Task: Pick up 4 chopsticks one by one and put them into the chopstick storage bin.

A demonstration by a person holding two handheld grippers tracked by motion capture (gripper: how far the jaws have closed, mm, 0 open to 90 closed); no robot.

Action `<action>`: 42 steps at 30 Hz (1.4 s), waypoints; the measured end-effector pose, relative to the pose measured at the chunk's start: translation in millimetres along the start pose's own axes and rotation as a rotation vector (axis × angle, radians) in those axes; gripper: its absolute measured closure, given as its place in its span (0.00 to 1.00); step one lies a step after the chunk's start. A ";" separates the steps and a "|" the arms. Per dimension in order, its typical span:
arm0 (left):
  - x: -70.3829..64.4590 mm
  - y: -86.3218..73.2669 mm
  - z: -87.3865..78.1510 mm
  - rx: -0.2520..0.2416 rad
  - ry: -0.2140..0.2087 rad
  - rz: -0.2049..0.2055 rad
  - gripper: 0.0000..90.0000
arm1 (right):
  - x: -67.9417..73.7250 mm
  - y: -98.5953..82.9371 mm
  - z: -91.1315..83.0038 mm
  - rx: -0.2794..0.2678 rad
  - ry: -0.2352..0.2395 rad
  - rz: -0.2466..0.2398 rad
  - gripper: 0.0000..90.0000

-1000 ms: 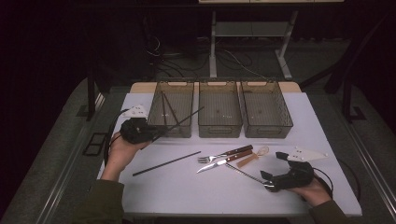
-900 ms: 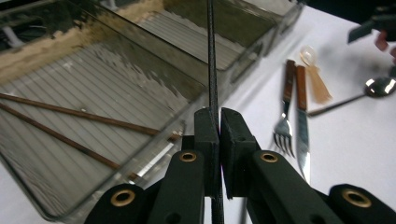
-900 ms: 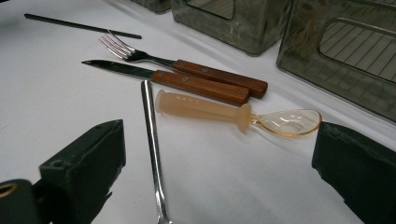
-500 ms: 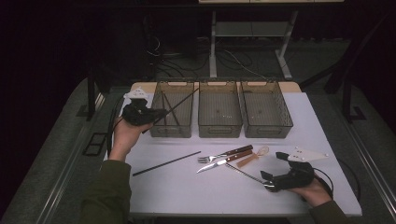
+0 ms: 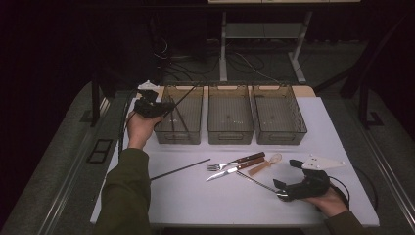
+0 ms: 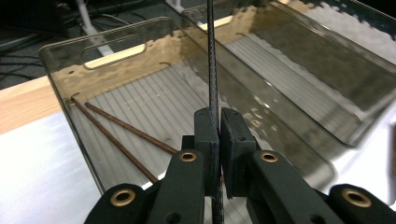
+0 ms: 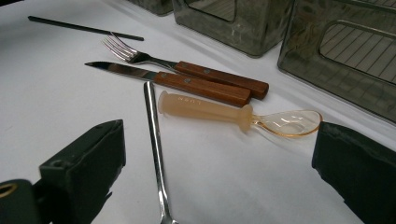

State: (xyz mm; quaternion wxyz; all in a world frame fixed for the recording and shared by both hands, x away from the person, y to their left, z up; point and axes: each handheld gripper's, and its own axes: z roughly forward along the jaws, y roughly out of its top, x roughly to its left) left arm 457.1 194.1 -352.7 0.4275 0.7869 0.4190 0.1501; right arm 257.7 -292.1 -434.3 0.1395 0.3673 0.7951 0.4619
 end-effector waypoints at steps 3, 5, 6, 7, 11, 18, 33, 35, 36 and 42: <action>6.1 -2.8 9.4 0.025 0.031 -0.019 0.95 | -0.2 0.0 -0.1 0.000 0.000 -0.003 0.03; 10.3 -6.0 14.7 0.032 0.033 -0.051 0.95 | 0.0 -0.1 -0.2 0.002 0.000 0.000 0.03; 11.7 -7.5 17.6 0.041 0.038 -0.061 0.95 | 0.1 -0.2 -0.2 0.002 0.001 -0.001 0.03; 12.7 -8.8 20.3 0.053 0.044 -0.067 0.95 | 0.3 -0.2 -0.1 0.002 0.001 -0.003 0.03; 11.5 -10.9 29.3 0.063 0.035 -0.079 0.95 | 0.4 -0.3 -0.2 -0.002 0.002 -0.009 0.03; 9.9 -13.5 38.5 0.107 0.063 -0.087 0.95 | 0.5 -0.4 -1.1 -0.002 0.003 -0.007 0.03; 6.0 -9.5 34.4 0.049 0.053 -0.063 0.70 | 1.2 -0.2 -1.1 -0.001 0.006 -0.008 0.03; 5.3 -8.6 32.5 0.036 0.040 -0.061 0.66 | 1.0 -0.3 -1.0 -0.001 0.005 -0.007 0.03; 4.8 -8.3 31.8 0.030 0.026 -0.058 0.63 | 1.0 -0.3 -1.1 -0.001 0.004 -0.005 0.03; -1.5 -4.8 23.8 0.032 0.010 -0.011 0.50 | 0.6 -0.4 -1.7 -0.001 0.000 -0.005 0.03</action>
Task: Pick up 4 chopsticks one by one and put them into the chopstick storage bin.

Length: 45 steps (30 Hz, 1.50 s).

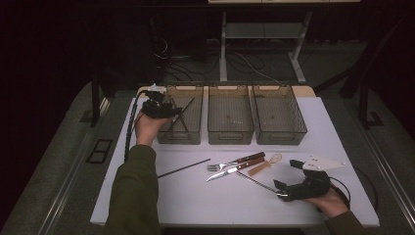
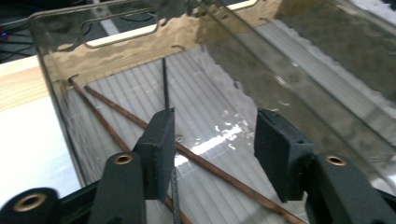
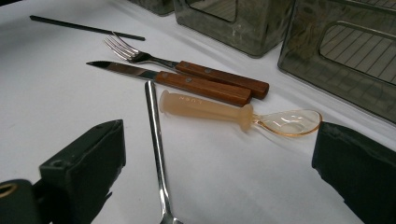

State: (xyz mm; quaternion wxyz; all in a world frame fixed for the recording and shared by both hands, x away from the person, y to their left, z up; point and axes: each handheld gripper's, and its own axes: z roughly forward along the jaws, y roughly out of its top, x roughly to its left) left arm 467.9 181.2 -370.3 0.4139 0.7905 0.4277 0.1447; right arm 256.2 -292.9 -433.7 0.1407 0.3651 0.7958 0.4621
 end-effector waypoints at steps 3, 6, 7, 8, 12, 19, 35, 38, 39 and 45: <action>-3.0 0.9 -5.6 0.002 -0.006 0.027 0.45 | 0.3 0.0 -0.2 0.000 0.000 0.001 0.03; -5.9 1.5 -10.4 0.012 -0.021 0.045 0.37 | 0.1 -0.2 -0.1 0.002 -0.003 0.001 0.03; -7.2 1.8 -12.6 0.014 -0.019 0.064 0.36 | 0.0 -0.2 0.2 0.002 -0.004 0.003 0.03; -8.7 2.1 -14.6 0.012 -0.021 0.076 0.35 | 0.0 -0.2 0.5 0.002 -0.006 0.004 0.03; -15.1 2.6 -21.3 0.019 -0.045 0.117 0.28 | 0.2 -0.1 0.0 0.001 -0.005 0.000 0.03; -24.6 -3.1 -35.7 0.002 -0.081 0.151 0.22 | -0.2 -0.2 -0.6 -0.002 -0.006 0.001 0.03; -43.4 -38.0 -69.8 -0.054 -0.146 0.195 0.18 | -0.8 -0.3 -1.1 -0.005 -0.010 0.008 0.03; -47.9 -46.6 -74.0 -0.055 -0.157 0.205 0.18 | -0.6 -0.2 -1.2 -0.004 -0.009 0.011 0.03; -49.5 -49.5 -75.2 -0.052 -0.158 0.210 0.18 | -0.6 -0.2 -1.2 -0.004 -0.010 0.011 0.03; -56.8 -69.0 -79.4 -0.054 -0.158 0.223 0.20 | -0.8 -0.5 -1.1 -0.003 -0.010 0.011 0.03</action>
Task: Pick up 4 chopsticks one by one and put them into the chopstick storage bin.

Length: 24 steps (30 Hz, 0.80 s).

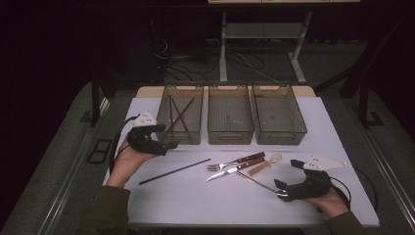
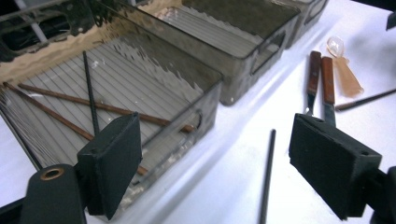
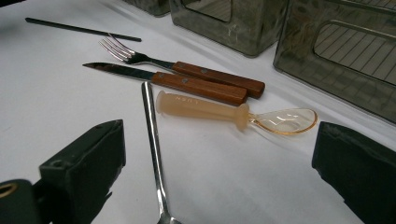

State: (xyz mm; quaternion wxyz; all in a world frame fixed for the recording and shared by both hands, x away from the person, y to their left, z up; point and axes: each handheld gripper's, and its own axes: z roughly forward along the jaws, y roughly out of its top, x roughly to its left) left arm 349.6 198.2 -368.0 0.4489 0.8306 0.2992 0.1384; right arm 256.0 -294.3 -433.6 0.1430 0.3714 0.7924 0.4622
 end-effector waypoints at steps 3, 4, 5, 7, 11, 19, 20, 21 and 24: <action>-5.6 -6.7 -1.6 -0.001 -0.006 0.009 0.22 | 0.2 -0.1 0.1 0.001 -0.001 0.000 0.03; -7.5 -9.1 -2.3 -0.003 -0.008 0.013 0.23 | 0.3 0.0 0.0 0.001 -0.001 0.000 0.03; -9.4 -11.8 -3.3 -0.002 -0.012 0.017 0.24 | 0.5 -0.1 0.1 0.001 -0.002 0.000 0.03; -13.1 -17.5 -4.4 -0.006 -0.018 0.017 0.27 | 0.4 -0.2 0.1 0.001 -0.004 0.001 0.03; -20.0 -28.0 -7.4 -0.005 -0.022 0.041 0.34 | -0.5 -0.3 -0.6 -0.005 -0.012 0.003 0.03; -25.3 -48.5 -9.0 0.018 -0.064 0.039 0.51 | 0.2 -0.2 -0.8 -0.003 -0.015 0.000 0.03; -25.9 -52.0 -8.3 0.027 -0.070 0.041 0.54 | 0.2 -0.3 -0.7 -0.002 -0.014 -0.005 0.03; -26.1 -55.4 -7.2 0.043 -0.076 0.046 0.56 | 0.5 -0.3 -0.4 -0.002 -0.015 -0.002 0.03; -25.7 -63.2 -2.0 0.086 -0.090 0.046 0.66 | 0.1 -0.2 0.2 0.002 -0.012 -0.008 0.03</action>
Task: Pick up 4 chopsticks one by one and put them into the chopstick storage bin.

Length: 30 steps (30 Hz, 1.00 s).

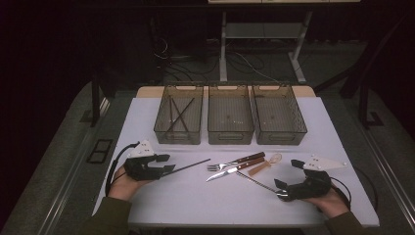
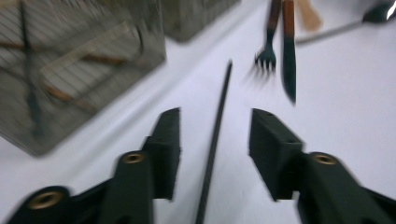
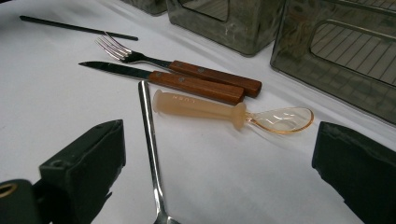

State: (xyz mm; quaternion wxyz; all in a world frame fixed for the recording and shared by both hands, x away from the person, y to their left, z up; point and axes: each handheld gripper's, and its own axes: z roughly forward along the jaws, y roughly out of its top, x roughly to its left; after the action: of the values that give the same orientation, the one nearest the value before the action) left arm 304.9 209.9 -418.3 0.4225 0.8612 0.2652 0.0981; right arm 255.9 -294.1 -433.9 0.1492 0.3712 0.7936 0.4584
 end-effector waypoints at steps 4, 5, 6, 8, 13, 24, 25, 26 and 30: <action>3.6 -3.6 7.1 0.049 -0.028 0.002 0.74 | 0.1 0.0 1.0 0.006 0.002 -0.001 0.03; 3.5 -4.4 9.2 0.060 -0.028 0.000 0.75 | 0.1 0.0 1.0 0.007 0.001 -0.001 0.03; 4.1 -5.4 10.8 0.069 -0.034 -0.002 0.77 | 0.0 0.0 1.1 0.007 0.001 -0.002 0.03; 6.2 -7.6 13.6 0.086 -0.045 -0.007 0.80 | -0.1 -0.1 1.0 0.007 0.002 0.000 0.03; 9.9 -11.5 17.4 0.123 -0.048 0.001 0.85 | -0.1 -0.1 1.0 0.009 0.003 -0.001 0.03; 12.3 -13.9 22.0 0.142 -0.059 -0.005 0.88 | 0.2 -0.2 1.5 0.011 0.007 -0.002 0.03; 12.0 -14.2 23.1 0.147 -0.063 -0.001 0.89 | 0.2 -0.2 1.5 0.011 0.006 -0.003 0.03; 11.7 -14.3 23.5 0.145 -0.061 0.005 0.90 | 0.3 -0.2 1.6 0.012 0.006 -0.003 0.03; 12.6 -15.0 24.2 0.141 -0.063 0.010 0.92 | 0.3 -0.2 1.9 0.013 0.004 -0.004 0.03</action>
State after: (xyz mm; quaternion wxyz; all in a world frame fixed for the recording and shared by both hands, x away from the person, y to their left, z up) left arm 319.4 207.9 -445.7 0.3686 0.8927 0.2535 0.0542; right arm 256.7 -292.8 -435.0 0.1461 0.3695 0.7978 0.4536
